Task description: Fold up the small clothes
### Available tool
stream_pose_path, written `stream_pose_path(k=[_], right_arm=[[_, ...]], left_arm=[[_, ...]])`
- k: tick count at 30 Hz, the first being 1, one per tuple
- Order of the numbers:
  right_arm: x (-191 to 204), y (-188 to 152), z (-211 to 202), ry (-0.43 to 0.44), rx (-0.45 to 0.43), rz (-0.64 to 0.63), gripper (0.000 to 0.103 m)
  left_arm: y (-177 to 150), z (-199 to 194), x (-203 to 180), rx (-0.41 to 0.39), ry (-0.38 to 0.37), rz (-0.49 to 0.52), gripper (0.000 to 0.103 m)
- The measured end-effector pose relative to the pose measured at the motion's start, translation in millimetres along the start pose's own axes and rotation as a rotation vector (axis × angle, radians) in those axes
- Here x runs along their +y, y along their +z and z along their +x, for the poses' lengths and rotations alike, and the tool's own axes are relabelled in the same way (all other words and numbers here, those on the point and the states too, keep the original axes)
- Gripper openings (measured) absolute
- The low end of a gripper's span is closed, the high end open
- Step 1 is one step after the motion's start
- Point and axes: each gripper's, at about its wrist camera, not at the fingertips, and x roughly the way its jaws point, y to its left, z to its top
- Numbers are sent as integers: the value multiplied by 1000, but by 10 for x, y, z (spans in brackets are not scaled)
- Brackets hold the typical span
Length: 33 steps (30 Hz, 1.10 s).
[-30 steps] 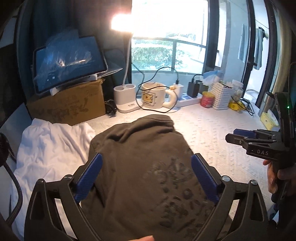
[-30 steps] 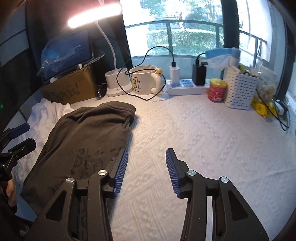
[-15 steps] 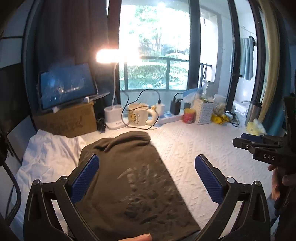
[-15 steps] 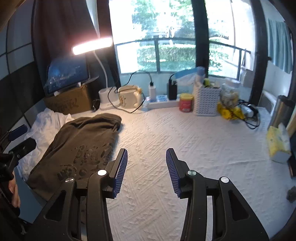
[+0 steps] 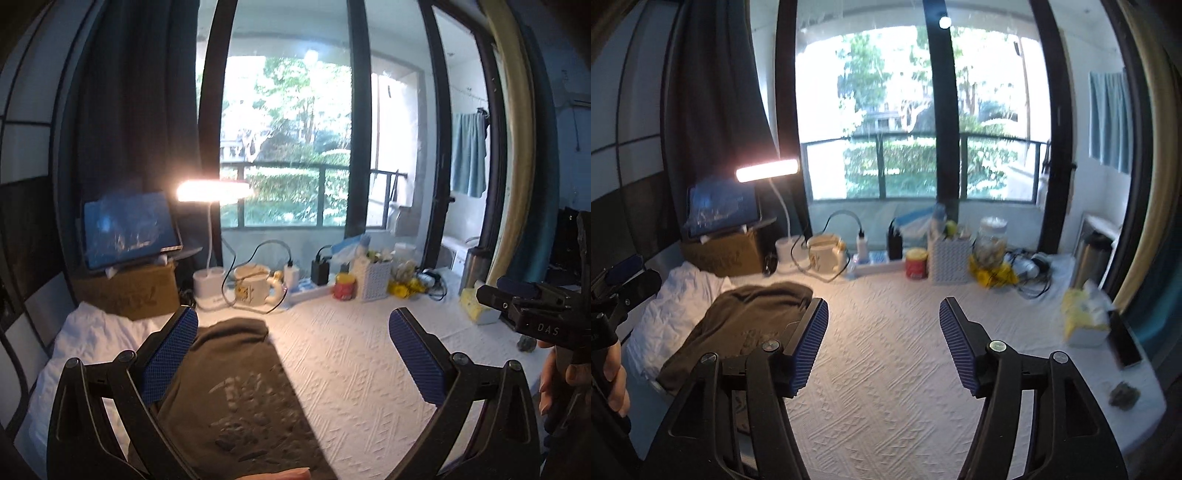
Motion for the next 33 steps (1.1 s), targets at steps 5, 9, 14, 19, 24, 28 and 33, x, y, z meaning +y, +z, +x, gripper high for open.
stream_pose_path(k=[5, 9, 14, 19, 24, 28, 33], right_arm=[[-33, 120, -279, -18, -66, -6, 67], [-55, 225, -481, -31, -119, -14, 67], [-71, 319, -691, -42, -176, -18, 68], [-26, 395, -859, -51, -223, -38, 68], [28, 409, -902, -51, -247, -64, 68], [12, 388, -796, -32, -237, -57, 69], [-5, 360, -646, -23, -208, -51, 69]], left_arm=[[118, -121, -131, -43, -2, 21, 102], [198, -182, -207, -66, 4, 36, 102], [297, -283, -273, -108, 2, 46, 102], [393, -378, -287, -150, -6, 46, 102], [406, -406, -279, -172, 19, 37, 102], [377, -341, -240, -156, 41, 22, 102], [351, -256, -162, -139, 78, -5, 102]])
